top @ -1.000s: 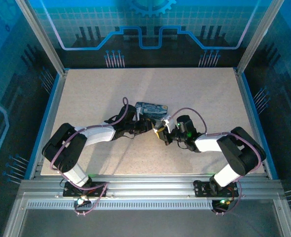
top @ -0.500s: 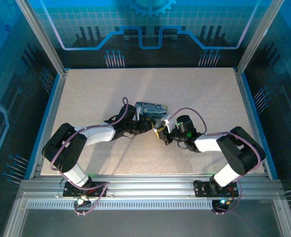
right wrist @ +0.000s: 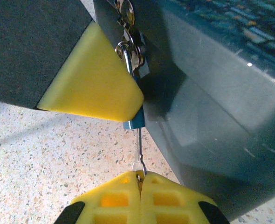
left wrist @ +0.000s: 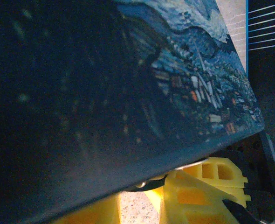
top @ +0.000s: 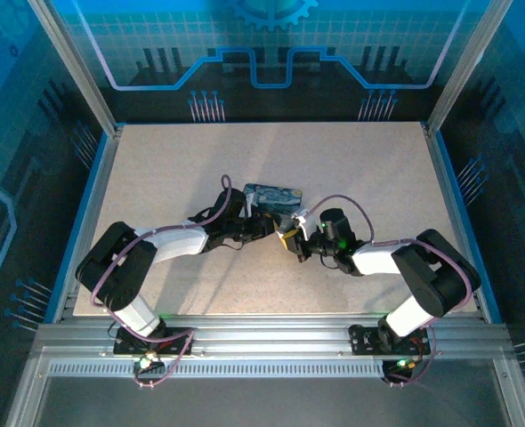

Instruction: Unlock the padlock with the key

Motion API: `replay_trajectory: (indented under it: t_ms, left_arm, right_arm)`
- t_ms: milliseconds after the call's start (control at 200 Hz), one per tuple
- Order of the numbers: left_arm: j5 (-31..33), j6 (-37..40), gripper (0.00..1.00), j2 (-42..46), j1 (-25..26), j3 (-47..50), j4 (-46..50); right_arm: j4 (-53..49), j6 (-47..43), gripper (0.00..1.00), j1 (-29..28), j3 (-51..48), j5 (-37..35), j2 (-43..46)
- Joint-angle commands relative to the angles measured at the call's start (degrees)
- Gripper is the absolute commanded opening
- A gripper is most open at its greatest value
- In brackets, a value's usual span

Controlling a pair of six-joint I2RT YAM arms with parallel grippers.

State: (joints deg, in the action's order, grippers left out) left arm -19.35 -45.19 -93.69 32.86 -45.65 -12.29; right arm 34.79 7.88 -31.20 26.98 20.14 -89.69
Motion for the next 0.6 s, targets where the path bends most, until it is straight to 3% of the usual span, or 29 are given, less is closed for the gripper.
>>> replay_trajectory:
  t_ms: [0,595]
  left_arm:
    - [-1.1,-1.1,0.08,1.1,0.4,-1.4,-1.1]
    - [-1.4,-1.2,0.08,0.9,0.4,-1.2,-1.5]
  right_arm:
    - [2.8,-0.1,0.00,-0.8,-0.4,1.6,1.4]
    - [3.6,0.8,0.00,-0.8,-1.8,0.8,1.6]
